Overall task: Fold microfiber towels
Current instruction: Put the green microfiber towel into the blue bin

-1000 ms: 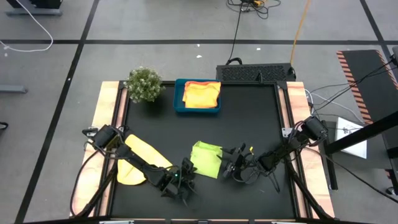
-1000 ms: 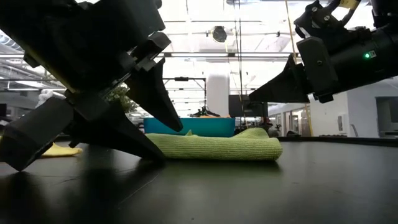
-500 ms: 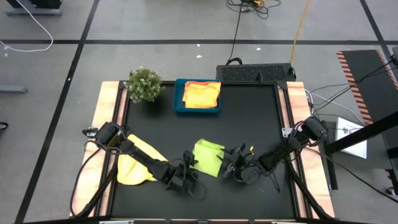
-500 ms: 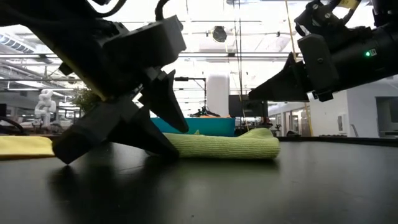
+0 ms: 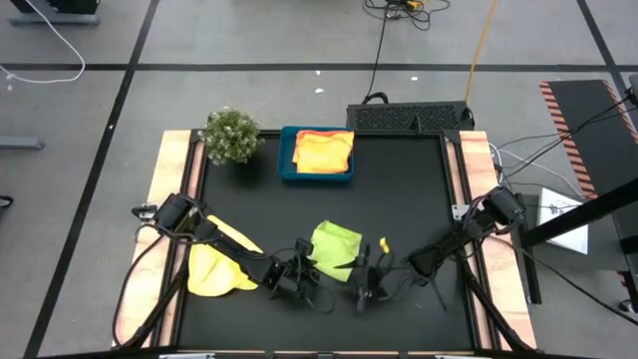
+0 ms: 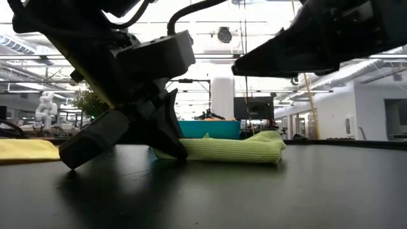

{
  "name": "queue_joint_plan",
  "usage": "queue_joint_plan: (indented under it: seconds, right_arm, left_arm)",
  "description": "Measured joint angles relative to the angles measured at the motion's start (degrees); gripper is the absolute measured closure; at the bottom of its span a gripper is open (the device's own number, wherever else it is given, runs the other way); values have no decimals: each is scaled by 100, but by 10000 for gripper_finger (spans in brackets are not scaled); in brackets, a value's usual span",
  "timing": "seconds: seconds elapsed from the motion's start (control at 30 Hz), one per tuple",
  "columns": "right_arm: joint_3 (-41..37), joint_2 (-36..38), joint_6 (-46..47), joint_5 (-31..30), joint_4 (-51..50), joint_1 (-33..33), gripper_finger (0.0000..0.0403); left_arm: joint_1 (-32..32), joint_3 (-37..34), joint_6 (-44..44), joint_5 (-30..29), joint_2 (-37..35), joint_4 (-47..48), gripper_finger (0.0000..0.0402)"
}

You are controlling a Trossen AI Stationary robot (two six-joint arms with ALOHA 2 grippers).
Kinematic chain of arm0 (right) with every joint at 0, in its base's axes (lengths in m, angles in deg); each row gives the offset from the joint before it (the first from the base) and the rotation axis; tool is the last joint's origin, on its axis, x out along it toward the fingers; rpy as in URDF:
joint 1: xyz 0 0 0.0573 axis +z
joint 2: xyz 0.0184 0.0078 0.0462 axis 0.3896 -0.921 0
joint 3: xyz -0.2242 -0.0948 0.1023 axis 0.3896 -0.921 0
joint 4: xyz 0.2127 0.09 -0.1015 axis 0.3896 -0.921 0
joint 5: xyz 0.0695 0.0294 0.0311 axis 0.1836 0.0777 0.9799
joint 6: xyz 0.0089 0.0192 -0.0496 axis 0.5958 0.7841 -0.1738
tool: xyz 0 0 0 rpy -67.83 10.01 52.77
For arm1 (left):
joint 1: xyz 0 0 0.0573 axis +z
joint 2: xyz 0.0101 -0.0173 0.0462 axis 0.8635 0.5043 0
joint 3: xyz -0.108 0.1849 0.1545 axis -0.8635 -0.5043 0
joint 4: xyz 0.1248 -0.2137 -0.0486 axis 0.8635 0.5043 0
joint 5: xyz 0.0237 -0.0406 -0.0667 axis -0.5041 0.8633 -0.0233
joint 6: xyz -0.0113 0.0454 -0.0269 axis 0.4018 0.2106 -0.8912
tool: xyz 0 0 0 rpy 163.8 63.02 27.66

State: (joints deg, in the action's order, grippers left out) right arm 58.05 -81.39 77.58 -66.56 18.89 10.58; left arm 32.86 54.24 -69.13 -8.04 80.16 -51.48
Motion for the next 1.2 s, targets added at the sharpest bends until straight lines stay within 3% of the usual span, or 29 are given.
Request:
queue_joint_plan:
  seconds: [0.2, 0.5, 0.9, 1.03, 1.2]
  right_arm:
    - [868, -62, -57, -10, -1836, -6, 245]
    - [1570, -875, 224, -81, -2273, -6, 237]
    - [1916, -1005, 214, -325, -3216, -103, 129]
    - [1914, -1010, 697, -331, -3882, -167, 129]
    - [1913, -1010, 1001, -359, -4253, -121, 159]
  left_arm:
    - [16, -27, -4, 79, -193, 72, 395]
    - [11, -14, -318, 263, -526, 42, 396]
    - [32, -10, -375, 495, -535, 38, 393]
    - [34, -5, -386, 501, -535, 38, 396]
    - [34, -5, -387, 503, -535, 37, 393]
